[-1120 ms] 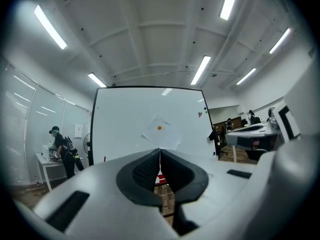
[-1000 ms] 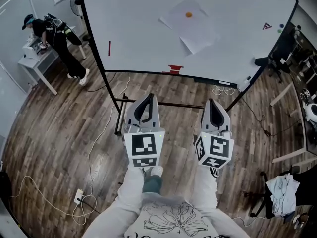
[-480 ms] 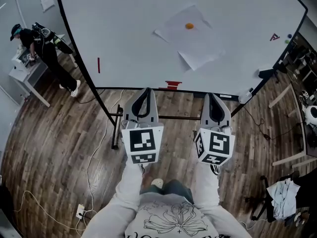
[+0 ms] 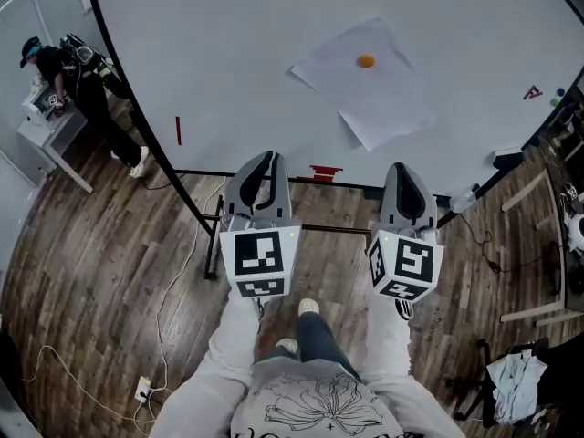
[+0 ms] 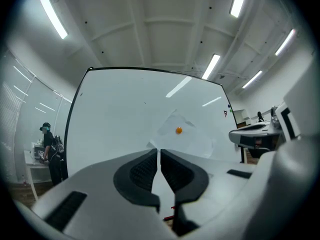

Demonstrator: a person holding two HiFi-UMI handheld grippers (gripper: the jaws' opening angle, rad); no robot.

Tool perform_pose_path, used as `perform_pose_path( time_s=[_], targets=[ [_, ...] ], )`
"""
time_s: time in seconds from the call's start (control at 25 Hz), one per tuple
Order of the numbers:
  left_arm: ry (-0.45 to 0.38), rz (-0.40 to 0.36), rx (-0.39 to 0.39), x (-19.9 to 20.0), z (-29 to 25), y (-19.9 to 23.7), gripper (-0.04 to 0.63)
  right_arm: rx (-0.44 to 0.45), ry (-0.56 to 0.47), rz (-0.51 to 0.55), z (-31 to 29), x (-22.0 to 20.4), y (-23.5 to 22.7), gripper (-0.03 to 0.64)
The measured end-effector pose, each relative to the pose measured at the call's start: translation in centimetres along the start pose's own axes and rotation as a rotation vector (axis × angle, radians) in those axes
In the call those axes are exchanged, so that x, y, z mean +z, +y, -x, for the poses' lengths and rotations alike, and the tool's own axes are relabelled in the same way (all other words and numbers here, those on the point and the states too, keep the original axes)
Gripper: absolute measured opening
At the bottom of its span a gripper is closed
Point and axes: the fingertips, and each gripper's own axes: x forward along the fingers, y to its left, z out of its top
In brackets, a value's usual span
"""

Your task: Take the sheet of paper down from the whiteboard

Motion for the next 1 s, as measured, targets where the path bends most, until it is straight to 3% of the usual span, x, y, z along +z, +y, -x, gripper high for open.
perform_pose_path(
  time_s=[0.48, 0.8, 0.88, 1.0],
  targets=[
    [-0.028, -0.002, 0.071, 0.8, -11.2, 0.8, 0.006, 0.087, -0.067, 0.023, -12.3, 0.9, -2.7, 0.003],
    [-0.020, 0.008, 0.091, 0.3, -15.4, 0.8, 0.011, 0.138, -0.096, 0.005, -16.4, 0.9, -3.6, 0.005],
    [-0.017, 0.019, 0.085, 0.0, -16.1, 1.0, 0.074, 0.148, -0.101, 0.006, -17.1, 0.9, -3.5, 0.005],
    [-0.011, 0.035, 0.071, -0.4, -17.0, 1.2, 0.094, 0.155, -0.105, 0.001, -18.0, 0.8, -3.4, 0.005]
  ],
)
